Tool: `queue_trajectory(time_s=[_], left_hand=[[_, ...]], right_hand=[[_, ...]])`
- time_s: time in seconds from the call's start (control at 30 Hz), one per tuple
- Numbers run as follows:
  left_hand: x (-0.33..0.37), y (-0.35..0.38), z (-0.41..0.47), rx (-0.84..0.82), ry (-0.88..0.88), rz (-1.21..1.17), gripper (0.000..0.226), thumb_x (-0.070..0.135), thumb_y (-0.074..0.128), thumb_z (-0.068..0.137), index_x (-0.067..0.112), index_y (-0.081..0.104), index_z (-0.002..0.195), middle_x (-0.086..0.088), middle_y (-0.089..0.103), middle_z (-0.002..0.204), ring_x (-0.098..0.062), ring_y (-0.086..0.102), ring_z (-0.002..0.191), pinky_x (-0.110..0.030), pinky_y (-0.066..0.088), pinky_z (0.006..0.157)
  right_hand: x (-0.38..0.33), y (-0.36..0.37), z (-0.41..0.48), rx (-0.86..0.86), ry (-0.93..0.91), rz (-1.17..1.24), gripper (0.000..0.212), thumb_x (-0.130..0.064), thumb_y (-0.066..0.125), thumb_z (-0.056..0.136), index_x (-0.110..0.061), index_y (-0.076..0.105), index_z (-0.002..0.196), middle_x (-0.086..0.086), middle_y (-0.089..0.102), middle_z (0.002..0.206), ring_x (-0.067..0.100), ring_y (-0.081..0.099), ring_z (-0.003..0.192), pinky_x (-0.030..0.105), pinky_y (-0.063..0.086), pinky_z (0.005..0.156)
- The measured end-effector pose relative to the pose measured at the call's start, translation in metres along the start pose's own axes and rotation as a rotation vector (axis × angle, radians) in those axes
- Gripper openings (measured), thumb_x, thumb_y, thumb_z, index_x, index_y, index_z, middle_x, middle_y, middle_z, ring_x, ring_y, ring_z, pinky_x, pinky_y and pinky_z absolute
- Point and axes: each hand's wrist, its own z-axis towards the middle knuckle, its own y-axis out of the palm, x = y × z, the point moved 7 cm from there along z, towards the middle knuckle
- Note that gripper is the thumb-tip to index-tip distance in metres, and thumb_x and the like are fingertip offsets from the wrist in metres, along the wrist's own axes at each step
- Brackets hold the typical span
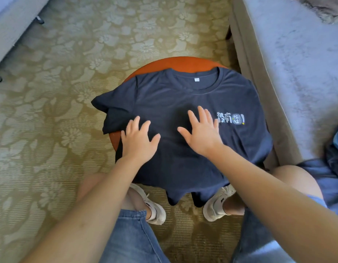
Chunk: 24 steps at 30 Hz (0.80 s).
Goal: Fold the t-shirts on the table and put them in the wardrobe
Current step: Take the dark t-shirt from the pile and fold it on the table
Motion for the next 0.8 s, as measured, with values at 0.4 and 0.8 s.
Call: queue_trajectory(time_s=[0.4,0.8], left_hand=[[-0.020,-0.023,-0.009,0.260,-0.072,-0.358,0.033,0.029,0.057,0.094,0.014,0.063,0.122,0.004,0.068,0.109,-0.022,0.059,0.109,-0.042,0.035,0.101],[-0.095,-0.010,0.024,0.049,-0.452,-0.821,0.091,0.039,0.064,0.091,0.025,0.004,0.157,0.002,0.020,0.161,-0.023,0.026,0.145,-0.037,0.027,0.114]], right_hand=[[0.024,0.025,-0.027,0.113,-0.004,-0.064,0.075,-0.067,0.022,0.093,-0.022,0.028,0.152,0.003,0.012,0.163,0.023,0.003,0.150,0.050,0.003,0.120],[0.019,0.021,-0.028,0.131,0.046,-0.055,0.067,-0.060,0.035,0.095,-0.021,0.034,0.150,0.003,0.016,0.162,0.022,0.005,0.150,0.048,0.002,0.121]])
